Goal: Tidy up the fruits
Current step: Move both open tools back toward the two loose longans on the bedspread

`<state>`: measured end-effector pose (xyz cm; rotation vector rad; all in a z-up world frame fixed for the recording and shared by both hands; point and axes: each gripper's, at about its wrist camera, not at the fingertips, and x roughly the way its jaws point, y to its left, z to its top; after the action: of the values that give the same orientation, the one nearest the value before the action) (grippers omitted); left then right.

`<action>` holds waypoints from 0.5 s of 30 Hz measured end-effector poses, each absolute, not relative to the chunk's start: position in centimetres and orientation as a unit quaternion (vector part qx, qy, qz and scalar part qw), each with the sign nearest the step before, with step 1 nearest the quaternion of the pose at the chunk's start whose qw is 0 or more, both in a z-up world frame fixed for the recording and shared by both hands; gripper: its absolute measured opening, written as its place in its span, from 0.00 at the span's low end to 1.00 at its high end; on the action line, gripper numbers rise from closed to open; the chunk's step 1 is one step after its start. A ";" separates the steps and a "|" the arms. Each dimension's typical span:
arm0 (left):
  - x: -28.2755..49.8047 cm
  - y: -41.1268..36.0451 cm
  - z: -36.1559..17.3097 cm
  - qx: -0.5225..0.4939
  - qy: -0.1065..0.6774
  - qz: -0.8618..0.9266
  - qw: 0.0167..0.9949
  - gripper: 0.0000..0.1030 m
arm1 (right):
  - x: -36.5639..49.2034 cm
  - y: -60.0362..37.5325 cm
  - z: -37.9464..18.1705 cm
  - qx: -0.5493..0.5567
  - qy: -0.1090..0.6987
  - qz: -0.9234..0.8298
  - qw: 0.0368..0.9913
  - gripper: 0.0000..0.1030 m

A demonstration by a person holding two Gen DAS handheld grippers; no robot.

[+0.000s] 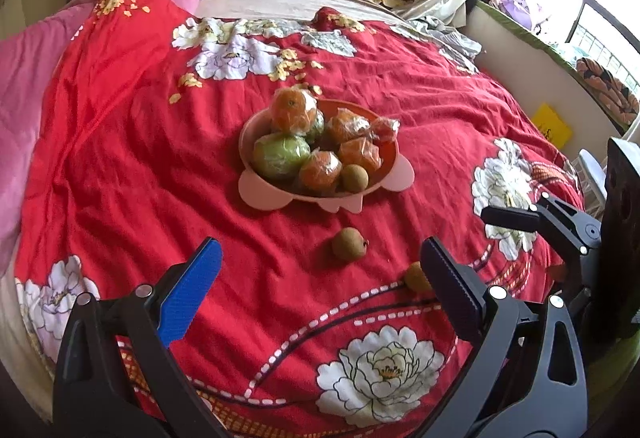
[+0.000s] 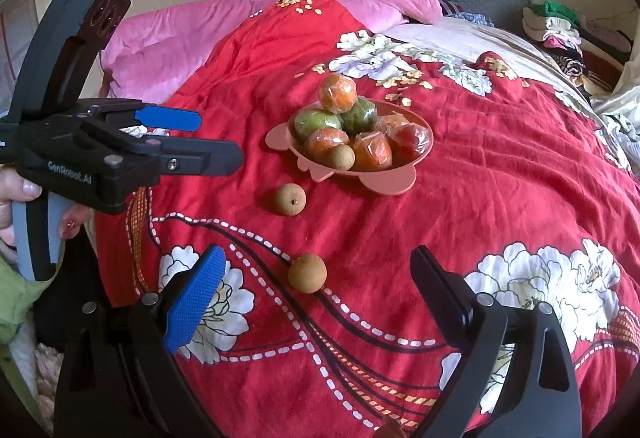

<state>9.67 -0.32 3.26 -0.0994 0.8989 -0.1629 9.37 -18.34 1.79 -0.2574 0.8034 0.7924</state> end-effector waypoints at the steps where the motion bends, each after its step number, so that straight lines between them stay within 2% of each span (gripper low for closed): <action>1: 9.5 -0.4 3.1 -0.047 0.436 -0.078 0.895 0.90 | 9.3 -18.3 1.7 -0.122 0.380 0.375 0.837 0.90; 15: 8.5 -1.0 1.9 -0.042 0.451 -0.085 0.887 0.90 | 8.6 -18.1 0.4 -0.141 0.389 0.372 0.830 0.90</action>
<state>8.48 -0.98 1.86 -0.0881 0.9382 -0.1762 8.56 -18.05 0.40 -0.3002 0.8262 0.7900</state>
